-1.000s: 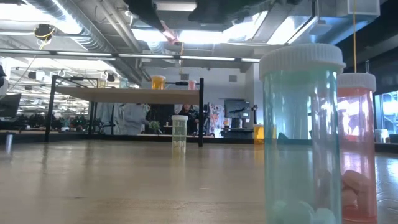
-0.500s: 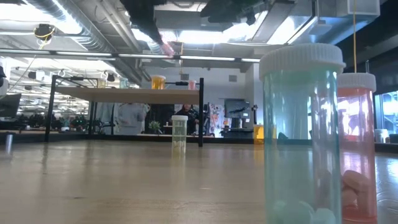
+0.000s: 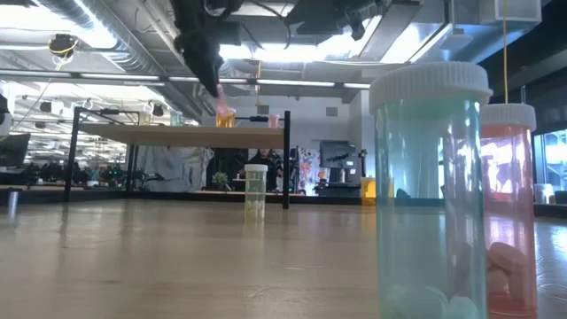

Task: Pick and place medicine bottles onto shelf by color
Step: Put the top red pill bottle on the shelf aligned with the red pill bottle on the shelf

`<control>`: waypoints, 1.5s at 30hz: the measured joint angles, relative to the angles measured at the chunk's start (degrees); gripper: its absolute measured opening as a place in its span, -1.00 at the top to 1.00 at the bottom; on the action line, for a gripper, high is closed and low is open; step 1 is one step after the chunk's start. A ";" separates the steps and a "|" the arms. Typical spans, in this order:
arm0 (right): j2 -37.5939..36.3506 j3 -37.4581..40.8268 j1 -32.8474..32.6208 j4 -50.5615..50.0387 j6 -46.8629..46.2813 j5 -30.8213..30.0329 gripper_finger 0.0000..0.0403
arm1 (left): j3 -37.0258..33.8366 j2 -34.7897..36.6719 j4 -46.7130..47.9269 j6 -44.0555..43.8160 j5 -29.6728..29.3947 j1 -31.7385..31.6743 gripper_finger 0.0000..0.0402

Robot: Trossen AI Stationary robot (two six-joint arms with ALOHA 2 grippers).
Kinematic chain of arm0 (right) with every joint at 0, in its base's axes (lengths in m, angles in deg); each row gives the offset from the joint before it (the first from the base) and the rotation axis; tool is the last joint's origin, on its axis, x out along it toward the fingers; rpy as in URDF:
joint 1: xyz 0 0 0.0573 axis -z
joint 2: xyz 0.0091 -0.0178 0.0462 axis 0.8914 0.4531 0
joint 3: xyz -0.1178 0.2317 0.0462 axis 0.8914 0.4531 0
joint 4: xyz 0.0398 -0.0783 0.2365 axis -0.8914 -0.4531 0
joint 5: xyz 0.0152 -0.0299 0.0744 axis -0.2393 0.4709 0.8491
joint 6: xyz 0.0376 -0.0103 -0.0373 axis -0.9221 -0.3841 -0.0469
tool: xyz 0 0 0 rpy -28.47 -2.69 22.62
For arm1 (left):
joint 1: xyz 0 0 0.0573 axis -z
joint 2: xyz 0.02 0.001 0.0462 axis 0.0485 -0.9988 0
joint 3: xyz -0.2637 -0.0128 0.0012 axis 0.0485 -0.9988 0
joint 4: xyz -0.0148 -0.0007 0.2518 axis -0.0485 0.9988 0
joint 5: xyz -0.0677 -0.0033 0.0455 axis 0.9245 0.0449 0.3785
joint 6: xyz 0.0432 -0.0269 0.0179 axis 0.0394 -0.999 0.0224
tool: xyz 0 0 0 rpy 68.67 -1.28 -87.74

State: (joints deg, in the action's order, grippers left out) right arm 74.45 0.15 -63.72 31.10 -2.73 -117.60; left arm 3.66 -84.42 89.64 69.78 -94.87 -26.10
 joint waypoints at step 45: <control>0.11 0.02 0.92 -2.75 -2.95 5.36 0.11 | 0.00 -0.23 10.37 7.44 -6.30 -3.85 0.44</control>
State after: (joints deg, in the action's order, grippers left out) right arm 74.56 0.17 -62.80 28.34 -5.68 -112.24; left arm 3.66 -84.66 100.00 77.22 -101.17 -29.95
